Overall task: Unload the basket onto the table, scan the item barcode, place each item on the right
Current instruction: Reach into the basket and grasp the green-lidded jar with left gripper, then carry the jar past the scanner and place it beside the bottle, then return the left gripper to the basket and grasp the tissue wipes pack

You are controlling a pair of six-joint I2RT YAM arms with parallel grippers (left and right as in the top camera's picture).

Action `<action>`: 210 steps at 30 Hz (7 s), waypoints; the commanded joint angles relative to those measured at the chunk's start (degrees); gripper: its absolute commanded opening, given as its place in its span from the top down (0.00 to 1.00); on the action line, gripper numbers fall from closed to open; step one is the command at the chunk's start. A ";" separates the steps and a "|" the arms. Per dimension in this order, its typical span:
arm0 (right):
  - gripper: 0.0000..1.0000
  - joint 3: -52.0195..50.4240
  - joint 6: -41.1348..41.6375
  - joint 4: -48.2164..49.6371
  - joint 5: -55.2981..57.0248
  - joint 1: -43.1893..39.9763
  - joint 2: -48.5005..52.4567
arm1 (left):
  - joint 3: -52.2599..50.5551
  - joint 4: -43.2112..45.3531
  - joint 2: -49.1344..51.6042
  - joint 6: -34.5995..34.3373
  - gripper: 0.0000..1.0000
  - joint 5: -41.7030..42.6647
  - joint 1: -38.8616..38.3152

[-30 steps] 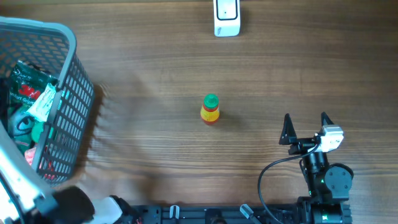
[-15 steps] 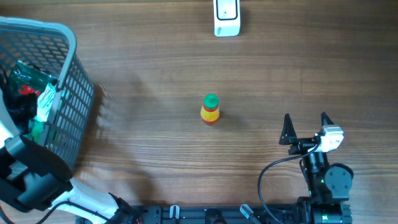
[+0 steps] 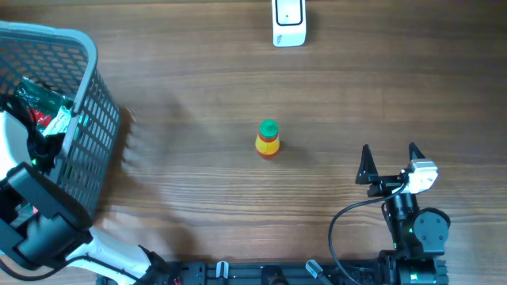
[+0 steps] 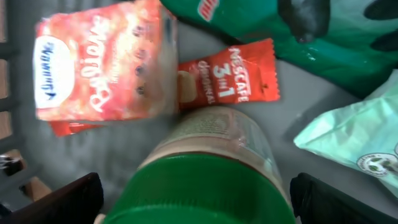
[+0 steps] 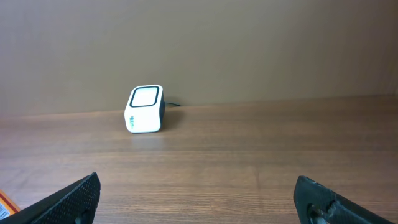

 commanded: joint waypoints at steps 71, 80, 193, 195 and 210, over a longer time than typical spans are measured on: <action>0.00 -0.07 -0.44 0.09 0.94 -0.13 -0.46 | 11.34 5.55 -0.42 18.88 0.40 15.17 -59.71; 0.00 -0.07 -0.44 0.09 0.94 -0.13 -0.46 | 11.23 8.70 3.30 11.26 0.41 14.49 -64.37; 0.00 -0.07 -0.46 0.09 0.94 -0.13 -0.42 | 12.20 6.38 -22.84 14.78 0.00 0.94 -5.81; 0.00 -0.07 -0.46 0.09 0.94 -0.13 -0.42 | 12.17 4.66 -17.94 14.80 0.00 3.45 -4.13; 0.00 -0.07 -0.46 0.09 0.94 -0.13 -0.42 | 6.08 8.52 -1.03 14.78 0.02 5.60 -1.14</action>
